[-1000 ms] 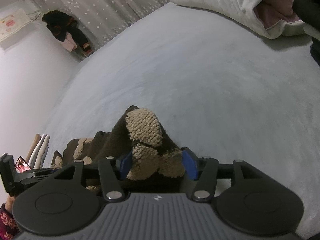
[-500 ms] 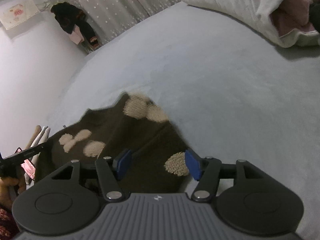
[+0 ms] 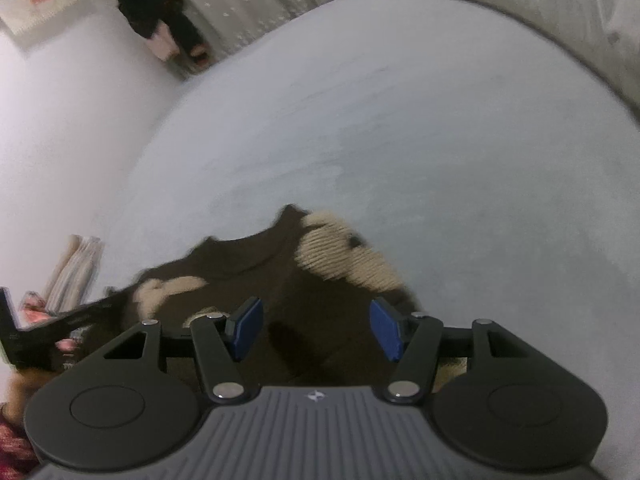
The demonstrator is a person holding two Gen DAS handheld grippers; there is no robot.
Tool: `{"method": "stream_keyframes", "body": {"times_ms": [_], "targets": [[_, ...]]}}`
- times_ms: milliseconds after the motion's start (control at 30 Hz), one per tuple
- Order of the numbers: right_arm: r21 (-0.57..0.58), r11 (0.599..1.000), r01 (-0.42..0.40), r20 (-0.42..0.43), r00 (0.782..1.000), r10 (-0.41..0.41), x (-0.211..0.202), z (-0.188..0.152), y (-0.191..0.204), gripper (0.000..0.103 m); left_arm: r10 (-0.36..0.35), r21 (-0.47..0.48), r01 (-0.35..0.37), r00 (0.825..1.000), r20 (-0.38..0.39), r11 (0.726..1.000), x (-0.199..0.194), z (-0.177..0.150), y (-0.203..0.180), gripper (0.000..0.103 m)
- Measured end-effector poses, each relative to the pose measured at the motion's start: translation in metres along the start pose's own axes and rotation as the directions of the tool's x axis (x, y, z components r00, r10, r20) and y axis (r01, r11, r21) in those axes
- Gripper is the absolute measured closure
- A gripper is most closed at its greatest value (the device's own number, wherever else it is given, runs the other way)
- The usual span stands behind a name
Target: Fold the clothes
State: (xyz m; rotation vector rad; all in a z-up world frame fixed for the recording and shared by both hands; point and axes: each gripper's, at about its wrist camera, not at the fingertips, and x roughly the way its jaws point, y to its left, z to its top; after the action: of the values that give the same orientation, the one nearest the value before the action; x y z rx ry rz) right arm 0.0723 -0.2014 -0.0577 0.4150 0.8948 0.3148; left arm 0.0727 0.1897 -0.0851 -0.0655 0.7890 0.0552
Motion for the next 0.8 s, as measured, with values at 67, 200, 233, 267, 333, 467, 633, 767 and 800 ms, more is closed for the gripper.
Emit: {"method": "stream_keyframes", "body": {"times_ms": [67, 200, 233, 267, 333, 467, 633, 767, 800], "targets": [[0.026, 0.999, 0.029, -0.002, 1.000, -0.029, 0.002, 0.002, -0.011, 0.040, -0.008, -0.007, 0.008, 1.000, -0.010, 1.000, 0.004, -0.001, 0.002, 0.091], [0.032, 0.998, 0.055, -0.063, 0.997, -0.053, 0.014, -0.002, -0.028, 0.040, -0.013, -0.021, 0.012, 1.000, -0.020, 1.000, 0.011, -0.003, 0.008, 0.091], [0.018, 0.998, 0.054, -0.080, 0.995, -0.052, 0.017, -0.006, -0.028, 0.043, -0.009, -0.023, 0.008, 1.000, -0.015, 1.000, 0.011, -0.003, 0.007, 0.091], [0.002, 0.999, 0.049, -0.092, 0.995, -0.048, 0.021, -0.010, -0.027, 0.057, -0.002, -0.022, 0.002, 1.000, -0.008, 1.000, 0.011, -0.002, 0.006, 0.091], [-0.047, 0.997, 0.064, -0.086, 0.994, -0.068, 0.022, -0.016, -0.020, 0.086, 0.013, -0.018, -0.012, 1.000, 0.013, 1.000, 0.009, -0.001, 0.003, 0.092], [-0.106, 0.986, 0.131, 0.013, 0.991, -0.131, -0.002, -0.010, -0.007, 0.090, 0.044, 0.005, -0.045, 0.995, 0.090, 0.999, -0.004, 0.010, -0.004, 0.092], [-0.122, 0.973, 0.197, 0.185, 0.967, -0.173, -0.040, 0.017, 0.004, 0.092, 0.071, 0.035, -0.078, 0.981, 0.180, 0.996, -0.013, 0.041, -0.012, 0.092], [-0.193, 0.932, 0.308, 0.306, 0.921, -0.241, -0.049, 0.044, 0.020, 0.092, 0.119, 0.069, -0.141, 0.960, 0.254, 0.988, -0.010, 0.071, -0.020, 0.092], [-0.199, 0.926, 0.321, 0.319, 0.915, -0.249, -0.049, 0.050, 0.022, 0.092, 0.125, 0.072, -0.149, 0.957, 0.262, 0.986, -0.007, 0.079, -0.020, 0.092]]}}
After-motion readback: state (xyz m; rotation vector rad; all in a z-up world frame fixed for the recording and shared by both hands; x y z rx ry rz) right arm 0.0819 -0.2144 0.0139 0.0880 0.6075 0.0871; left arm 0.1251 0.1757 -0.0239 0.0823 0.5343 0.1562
